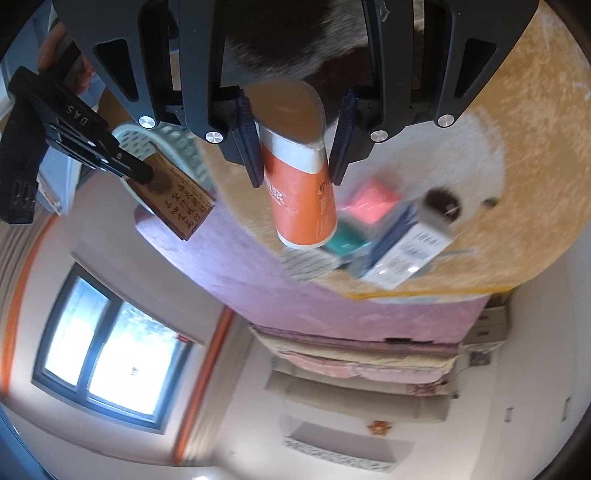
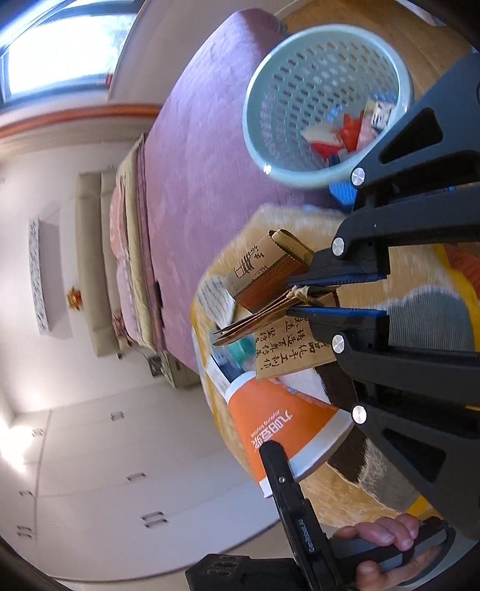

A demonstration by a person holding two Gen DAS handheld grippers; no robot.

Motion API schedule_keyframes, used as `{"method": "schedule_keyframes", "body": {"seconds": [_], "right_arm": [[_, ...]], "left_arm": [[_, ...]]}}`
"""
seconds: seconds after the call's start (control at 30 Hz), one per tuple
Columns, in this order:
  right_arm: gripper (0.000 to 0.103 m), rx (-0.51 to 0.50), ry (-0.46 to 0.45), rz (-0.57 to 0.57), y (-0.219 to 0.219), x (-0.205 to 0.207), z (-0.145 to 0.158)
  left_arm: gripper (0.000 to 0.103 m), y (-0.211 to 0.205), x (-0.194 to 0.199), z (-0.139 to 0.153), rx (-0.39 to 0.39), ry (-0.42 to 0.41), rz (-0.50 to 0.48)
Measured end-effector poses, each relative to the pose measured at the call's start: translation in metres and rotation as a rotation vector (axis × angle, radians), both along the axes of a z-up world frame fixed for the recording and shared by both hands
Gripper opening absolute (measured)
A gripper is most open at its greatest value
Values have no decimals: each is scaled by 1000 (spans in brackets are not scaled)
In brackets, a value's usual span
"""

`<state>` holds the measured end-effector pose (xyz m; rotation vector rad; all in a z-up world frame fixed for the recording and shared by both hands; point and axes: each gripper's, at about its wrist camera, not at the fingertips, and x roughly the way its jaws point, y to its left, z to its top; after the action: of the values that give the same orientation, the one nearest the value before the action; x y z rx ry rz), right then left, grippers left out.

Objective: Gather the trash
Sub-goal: 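Carry the orange cup and cardboard over the wastebasket and release both, then move the left tool to the white milk carton while the right tool reaches the polka-dot cloth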

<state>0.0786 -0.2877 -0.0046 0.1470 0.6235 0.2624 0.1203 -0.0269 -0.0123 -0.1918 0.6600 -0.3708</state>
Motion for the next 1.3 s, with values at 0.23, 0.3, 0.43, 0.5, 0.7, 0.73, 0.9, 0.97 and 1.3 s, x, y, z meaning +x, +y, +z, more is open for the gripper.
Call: {"method": "schedule_keyframes", "body": {"seconds": [0.23, 0.3, 0.43, 0.5, 0.7, 0.73, 0.9, 0.97, 1.3], "right_arm": [[9, 22, -9, -133, -59, 0, 4], [9, 40, 1, -175, -79, 1, 1], [9, 65, 36, -267, -116, 7, -9], [9, 85, 60, -314, -135, 11, -16], [9, 119, 171, -423, -176, 27, -45], [9, 123, 190, -438, -182, 30, -51], [10, 154, 258, -488, -201, 39, -72], [12, 161, 275, -493, -206, 41, -77], [46, 171, 268, -502, -211, 24, -78]], "left_arm": [[35, -69, 18, 21, 22, -62, -139], [35, -88, 25, 22, 26, -63, -172], [35, -128, 40, 18, 19, -43, -247], [35, -142, 47, 15, 17, -32, -274], [35, -196, 66, 3, 36, 3, -353], [35, -202, 68, 1, 37, 9, -363], [39, -236, 81, -14, 47, 35, -421], [44, -245, 84, -19, 49, 42, -422], [61, -226, 74, -27, 57, 41, -398]]}}
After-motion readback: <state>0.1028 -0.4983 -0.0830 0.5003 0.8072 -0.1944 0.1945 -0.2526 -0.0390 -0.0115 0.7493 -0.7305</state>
